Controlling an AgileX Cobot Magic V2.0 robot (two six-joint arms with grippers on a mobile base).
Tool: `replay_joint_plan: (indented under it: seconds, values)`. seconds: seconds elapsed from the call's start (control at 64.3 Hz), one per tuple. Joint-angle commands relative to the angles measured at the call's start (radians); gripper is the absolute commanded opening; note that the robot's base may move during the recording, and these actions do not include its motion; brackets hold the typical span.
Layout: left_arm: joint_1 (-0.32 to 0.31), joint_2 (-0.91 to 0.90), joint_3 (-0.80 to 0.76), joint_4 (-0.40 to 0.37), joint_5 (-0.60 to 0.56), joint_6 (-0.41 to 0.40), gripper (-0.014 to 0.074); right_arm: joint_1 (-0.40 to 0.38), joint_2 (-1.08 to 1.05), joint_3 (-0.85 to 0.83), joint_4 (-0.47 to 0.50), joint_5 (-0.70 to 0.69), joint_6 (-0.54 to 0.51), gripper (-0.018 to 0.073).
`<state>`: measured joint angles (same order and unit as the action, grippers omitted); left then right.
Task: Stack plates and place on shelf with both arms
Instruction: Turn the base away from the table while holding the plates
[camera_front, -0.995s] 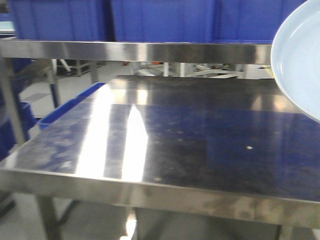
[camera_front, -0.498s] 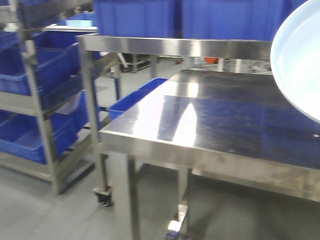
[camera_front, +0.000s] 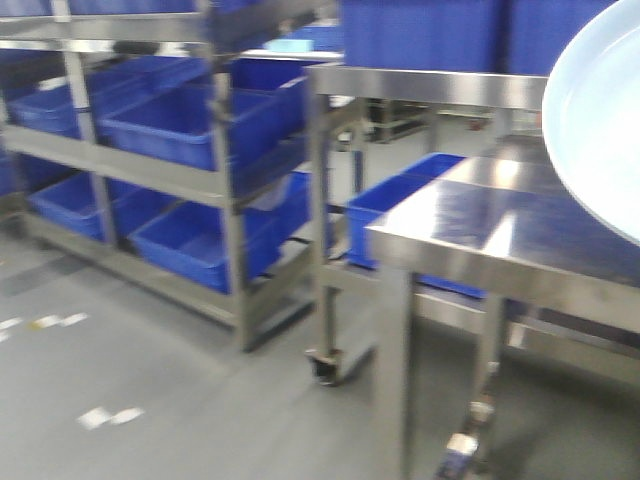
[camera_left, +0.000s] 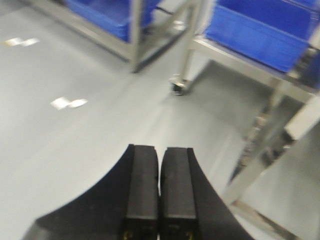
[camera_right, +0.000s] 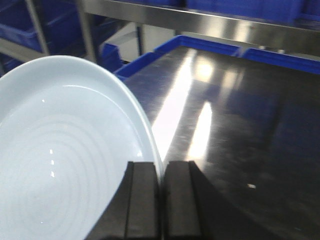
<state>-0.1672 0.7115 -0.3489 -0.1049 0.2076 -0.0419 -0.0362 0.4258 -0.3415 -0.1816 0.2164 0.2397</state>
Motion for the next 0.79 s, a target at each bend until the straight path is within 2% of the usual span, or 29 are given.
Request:
replay_joint_plan:
  seconds: [0.0, 0.778]
  values:
    - [-0.007, -0.006, -0.028, -0.008, -0.074, -0.007, 0.0083, -0.007, 0.000, -0.031, -0.005, -0.110, -0.002, 0.0056]
    - [-0.007, -0.006, -0.028, -0.008, -0.074, -0.007, 0.0083, -0.007, 0.000, -0.031, -0.005, -0.110, -0.002, 0.0056]
